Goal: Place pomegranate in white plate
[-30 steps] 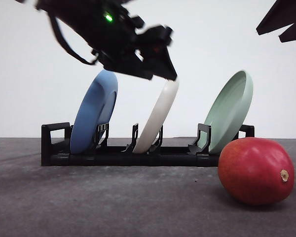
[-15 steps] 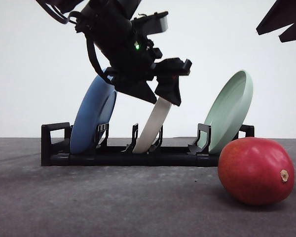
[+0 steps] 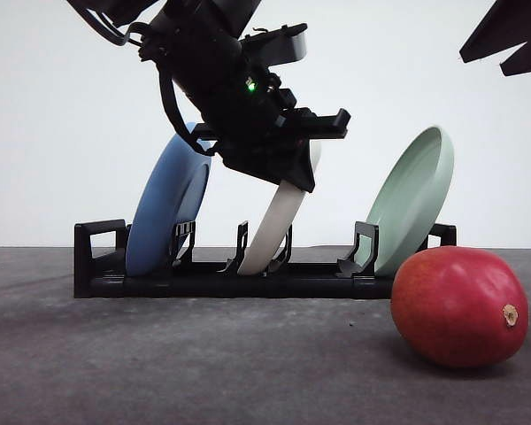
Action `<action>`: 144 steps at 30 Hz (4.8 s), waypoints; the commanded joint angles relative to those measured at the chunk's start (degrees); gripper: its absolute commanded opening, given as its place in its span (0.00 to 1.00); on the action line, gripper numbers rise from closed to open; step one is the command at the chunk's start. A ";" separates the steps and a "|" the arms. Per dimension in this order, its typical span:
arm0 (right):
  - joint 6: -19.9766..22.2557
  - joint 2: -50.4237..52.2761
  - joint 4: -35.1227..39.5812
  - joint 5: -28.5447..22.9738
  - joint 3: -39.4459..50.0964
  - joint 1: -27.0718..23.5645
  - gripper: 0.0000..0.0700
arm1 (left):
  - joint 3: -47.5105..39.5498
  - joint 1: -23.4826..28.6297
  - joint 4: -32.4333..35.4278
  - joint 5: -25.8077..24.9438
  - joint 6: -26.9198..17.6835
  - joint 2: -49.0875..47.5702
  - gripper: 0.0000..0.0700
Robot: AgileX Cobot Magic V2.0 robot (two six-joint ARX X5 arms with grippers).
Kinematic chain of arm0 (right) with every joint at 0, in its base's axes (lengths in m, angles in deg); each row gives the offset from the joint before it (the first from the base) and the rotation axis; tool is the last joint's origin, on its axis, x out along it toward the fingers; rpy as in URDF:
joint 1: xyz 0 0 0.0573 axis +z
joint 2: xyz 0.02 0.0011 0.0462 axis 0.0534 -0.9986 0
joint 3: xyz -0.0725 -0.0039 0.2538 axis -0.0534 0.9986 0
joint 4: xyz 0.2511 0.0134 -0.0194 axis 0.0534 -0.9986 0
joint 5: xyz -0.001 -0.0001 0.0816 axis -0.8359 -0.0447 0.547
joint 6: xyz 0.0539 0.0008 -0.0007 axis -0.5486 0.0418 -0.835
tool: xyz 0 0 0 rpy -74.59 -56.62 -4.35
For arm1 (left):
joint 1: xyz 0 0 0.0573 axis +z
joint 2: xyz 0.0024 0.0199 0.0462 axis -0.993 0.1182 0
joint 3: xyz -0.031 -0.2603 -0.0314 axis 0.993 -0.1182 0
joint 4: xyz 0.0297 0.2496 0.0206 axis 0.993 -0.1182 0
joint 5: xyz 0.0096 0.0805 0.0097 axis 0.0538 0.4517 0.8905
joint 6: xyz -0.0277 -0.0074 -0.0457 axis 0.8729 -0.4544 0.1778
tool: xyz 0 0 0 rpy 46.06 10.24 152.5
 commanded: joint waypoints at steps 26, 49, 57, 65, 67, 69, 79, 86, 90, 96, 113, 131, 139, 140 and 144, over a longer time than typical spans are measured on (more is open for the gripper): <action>0.23 -0.28 0.57 -0.17 -0.87 0.26 0.57 | 1.46 -0.90 0.61 0.10 11.22 -5.78 0.01; 0.22 -0.28 0.39 -0.17 -0.87 0.26 0.57 | 0.57 -2.59 -4.45 -15.62 21.90 -20.89 0.01; 0.24 -0.31 -0.36 -0.20 -0.87 0.26 0.57 | -10.40 -4.39 5.35 -15.64 20.85 -27.68 0.01; 0.24 -0.31 -1.16 -0.20 -0.87 0.26 0.57 | -23.57 -5.91 8.86 -12.72 19.12 -36.11 0.01; 0.22 -0.31 -1.18 -0.17 -0.87 0.26 0.57 | -26.23 -6.09 8.86 -12.65 18.59 -37.67 0.01; 0.22 -0.31 -1.16 -0.17 -0.87 0.26 0.57 | -28.16 -6.61 8.20 -11.41 17.10 -38.66 0.01; 0.24 -0.33 -1.17 -0.26 -0.87 0.26 0.57 | -30.01 -13.80 3.85 -6.78 -3.29 -33.46 0.01; 0.24 -0.33 -1.17 -1.39 -0.87 0.26 0.57 | -30.01 -19.33 3.87 -0.57 -9.24 -25.41 0.01; 0.24 -0.33 -1.18 -1.45 -0.87 0.26 0.57 | -30.01 -21.62 3.83 3.37 -10.95 -21.32 0.01; 0.24 -0.33 -1.16 -1.44 -0.87 0.26 0.57 | -30.01 -23.35 3.59 7.46 -10.95 -17.26 0.01; 0.26 -0.33 -1.14 -1.46 -0.87 0.26 0.57 | -29.79 -24.75 -1.22 7.59 -1.01 -16.66 0.38; 0.20 -0.33 -3.82 -1.43 -0.87 0.26 0.57 | -27.12 -13.64 -18.72 -8.00 21.29 -30.48 0.52; -0.79 -0.33 -7.96 -1.27 -0.87 0.26 0.57 | -27.12 -0.21 -30.74 -8.08 14.69 -43.04 0.52; -1.55 -0.33 -8.33 -1.28 -0.87 0.26 0.57 | -27.12 1.89 -32.19 -8.41 14.12 -44.68 0.52; -6.55 -0.33 -9.59 -1.15 -0.87 0.28 0.57 | -27.12 10.20 -36.52 -11.79 12.32 -50.62 0.52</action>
